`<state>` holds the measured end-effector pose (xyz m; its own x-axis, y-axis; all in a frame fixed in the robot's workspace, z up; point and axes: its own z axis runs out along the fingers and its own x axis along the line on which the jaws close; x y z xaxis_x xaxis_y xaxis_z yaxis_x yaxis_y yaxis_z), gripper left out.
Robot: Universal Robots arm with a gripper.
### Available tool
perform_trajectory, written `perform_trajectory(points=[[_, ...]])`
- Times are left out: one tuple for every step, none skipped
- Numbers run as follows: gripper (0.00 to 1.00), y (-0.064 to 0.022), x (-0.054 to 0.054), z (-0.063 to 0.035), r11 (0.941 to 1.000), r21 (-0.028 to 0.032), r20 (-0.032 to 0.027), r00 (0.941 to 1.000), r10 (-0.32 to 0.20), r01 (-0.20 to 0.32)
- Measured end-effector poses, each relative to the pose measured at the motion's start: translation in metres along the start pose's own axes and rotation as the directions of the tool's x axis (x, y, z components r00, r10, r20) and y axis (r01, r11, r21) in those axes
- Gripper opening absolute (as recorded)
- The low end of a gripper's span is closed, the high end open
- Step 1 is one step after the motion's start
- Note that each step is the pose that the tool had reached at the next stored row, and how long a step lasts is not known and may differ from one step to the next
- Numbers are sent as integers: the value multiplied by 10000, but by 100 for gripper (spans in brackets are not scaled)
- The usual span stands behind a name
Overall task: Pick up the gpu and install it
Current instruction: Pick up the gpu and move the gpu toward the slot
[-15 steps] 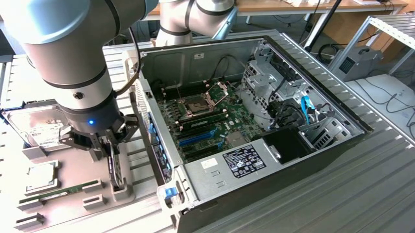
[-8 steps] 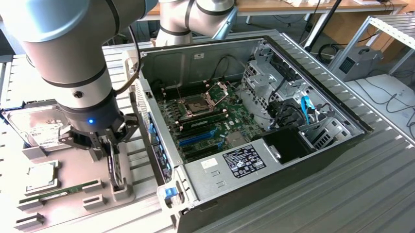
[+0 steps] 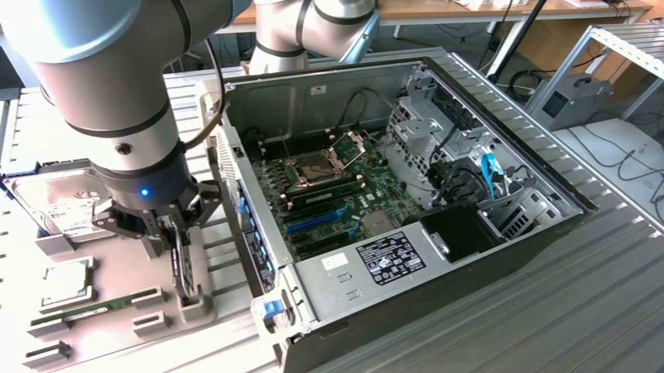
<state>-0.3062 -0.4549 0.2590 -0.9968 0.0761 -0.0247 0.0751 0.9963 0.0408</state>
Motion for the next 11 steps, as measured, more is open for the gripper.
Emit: perform_trajectory(points=[[26, 0, 0, -3, 10000, -1, 0, 10000, 1, -1], [26, 0, 0, -6, 10000, -1, 1, 10000, 0, 0], [26, 1, 0, -10, 10000, -1, 1, 10000, 0, 0], [26, 1, 0, -13, 10000, 0, 0, 10000, 0, 0], [26, 1, 0, -17, 10000, -1, 0, 10000, 1, -1], [26, 1, -1, -20, 10000, -2, 1, 10000, 0, 0], [26, 2, 0, -24, 10000, -1, 0, 10000, 0, 0], [26, 2, -1, -28, 10000, -1, 0, 10000, 0, 0], [26, 2, -1, -32, 10000, -1, 0, 10000, 1, -1], [26, 2, -1, -35, 10000, -1, 1, 10000, 0, 0], [26, 2, -1, -39, 10000, -1, 1, 10000, 0, 0]])
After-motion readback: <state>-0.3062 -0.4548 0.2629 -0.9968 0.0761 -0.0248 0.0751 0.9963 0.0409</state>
